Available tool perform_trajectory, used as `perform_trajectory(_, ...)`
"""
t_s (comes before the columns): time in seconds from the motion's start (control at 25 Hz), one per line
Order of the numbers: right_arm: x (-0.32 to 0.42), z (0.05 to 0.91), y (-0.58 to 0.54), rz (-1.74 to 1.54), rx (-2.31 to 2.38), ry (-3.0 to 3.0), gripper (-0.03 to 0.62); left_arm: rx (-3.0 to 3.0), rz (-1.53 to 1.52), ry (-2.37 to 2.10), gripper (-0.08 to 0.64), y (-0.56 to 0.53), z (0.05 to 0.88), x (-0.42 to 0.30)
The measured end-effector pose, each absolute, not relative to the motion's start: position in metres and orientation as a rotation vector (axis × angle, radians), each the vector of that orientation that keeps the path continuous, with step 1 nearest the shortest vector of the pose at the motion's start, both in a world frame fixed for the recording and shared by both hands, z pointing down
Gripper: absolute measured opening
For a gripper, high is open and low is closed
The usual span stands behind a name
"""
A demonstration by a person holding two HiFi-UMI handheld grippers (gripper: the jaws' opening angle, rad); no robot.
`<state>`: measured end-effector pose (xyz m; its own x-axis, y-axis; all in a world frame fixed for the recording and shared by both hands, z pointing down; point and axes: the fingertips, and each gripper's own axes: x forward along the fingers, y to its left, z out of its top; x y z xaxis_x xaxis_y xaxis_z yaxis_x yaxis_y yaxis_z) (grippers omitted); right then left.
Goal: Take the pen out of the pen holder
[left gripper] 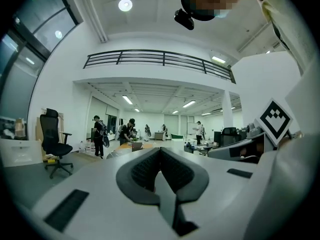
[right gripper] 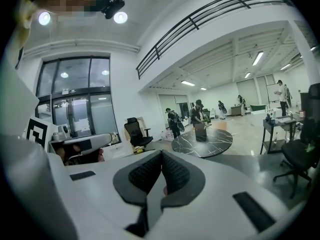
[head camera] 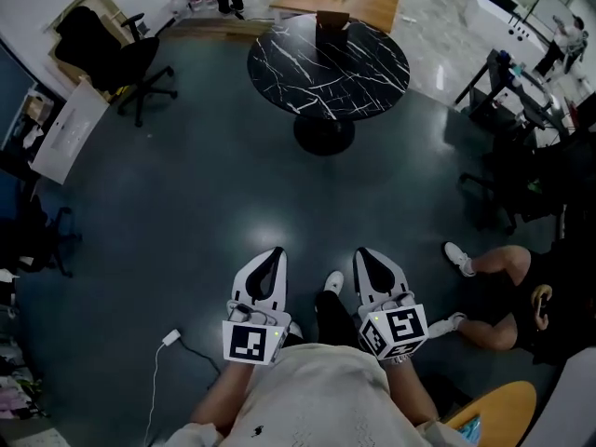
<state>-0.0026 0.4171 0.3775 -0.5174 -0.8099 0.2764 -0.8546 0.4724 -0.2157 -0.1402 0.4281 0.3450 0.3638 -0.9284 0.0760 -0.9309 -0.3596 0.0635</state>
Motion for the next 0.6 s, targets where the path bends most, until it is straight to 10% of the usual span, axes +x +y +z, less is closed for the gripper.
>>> perform_trajectory(0.6,0.07,0.371,0.238,0.491,1.355,-2.629,0.018,2.449,0.054,-1.768,0.011,0.263,0.338,-0.059)
